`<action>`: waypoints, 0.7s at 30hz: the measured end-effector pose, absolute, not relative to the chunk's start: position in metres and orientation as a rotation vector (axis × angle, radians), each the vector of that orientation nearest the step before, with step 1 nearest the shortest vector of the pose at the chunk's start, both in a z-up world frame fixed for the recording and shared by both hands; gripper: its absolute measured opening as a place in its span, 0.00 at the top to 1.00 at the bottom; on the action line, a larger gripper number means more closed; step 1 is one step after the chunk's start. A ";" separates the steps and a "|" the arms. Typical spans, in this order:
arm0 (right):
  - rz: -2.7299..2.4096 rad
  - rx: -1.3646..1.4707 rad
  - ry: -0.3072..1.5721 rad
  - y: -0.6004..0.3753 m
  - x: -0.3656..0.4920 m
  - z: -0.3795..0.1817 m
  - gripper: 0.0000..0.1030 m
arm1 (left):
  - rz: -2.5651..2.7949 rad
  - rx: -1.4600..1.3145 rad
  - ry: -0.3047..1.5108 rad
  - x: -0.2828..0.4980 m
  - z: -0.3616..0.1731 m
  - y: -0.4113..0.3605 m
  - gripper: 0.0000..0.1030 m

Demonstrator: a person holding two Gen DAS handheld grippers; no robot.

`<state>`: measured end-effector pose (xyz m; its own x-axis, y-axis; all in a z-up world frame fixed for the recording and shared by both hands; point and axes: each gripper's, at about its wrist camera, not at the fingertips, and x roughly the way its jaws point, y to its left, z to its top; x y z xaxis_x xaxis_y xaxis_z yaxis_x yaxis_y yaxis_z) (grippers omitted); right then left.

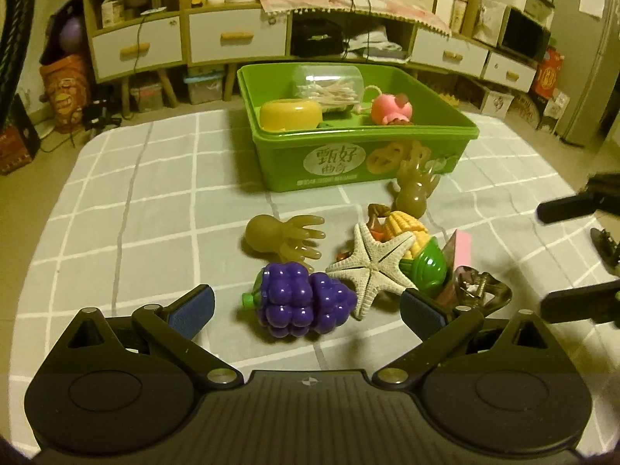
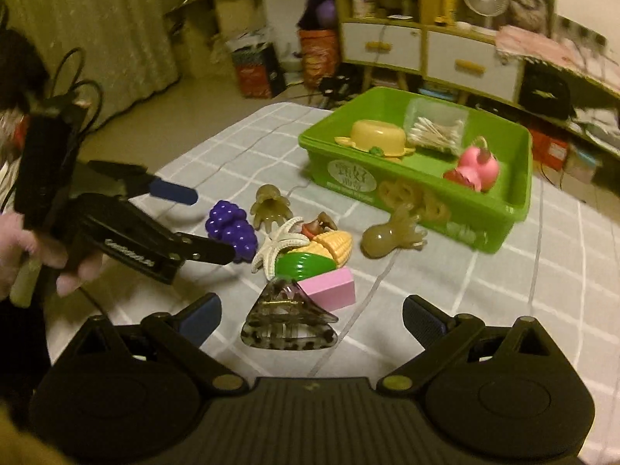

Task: Organize rigid objects
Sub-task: 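Reach the right tool to the leopard-print clip while the left tool reaches the purple grapes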

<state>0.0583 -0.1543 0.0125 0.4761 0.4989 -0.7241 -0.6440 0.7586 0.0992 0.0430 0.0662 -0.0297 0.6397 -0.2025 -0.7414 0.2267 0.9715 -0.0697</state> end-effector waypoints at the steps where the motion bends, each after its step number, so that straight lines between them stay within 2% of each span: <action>1: 0.695 -0.200 0.813 -0.154 0.057 0.009 0.16 | -0.251 0.033 0.834 0.042 -0.030 0.067 0.02; 11: 0.704 -0.219 0.849 -0.134 0.051 -0.029 0.16 | -0.266 0.032 0.836 0.045 -0.048 0.064 0.06; 21: 0.681 -0.144 0.861 -0.126 0.055 -0.048 0.12 | -0.236 0.092 0.830 0.045 -0.064 0.059 0.18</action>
<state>0.0546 -0.1260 -0.0478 0.4563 0.4942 -0.7400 -0.6059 0.7815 0.1484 0.0451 0.0592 -0.0643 0.6507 -0.1715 -0.7397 0.2434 0.9699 -0.0108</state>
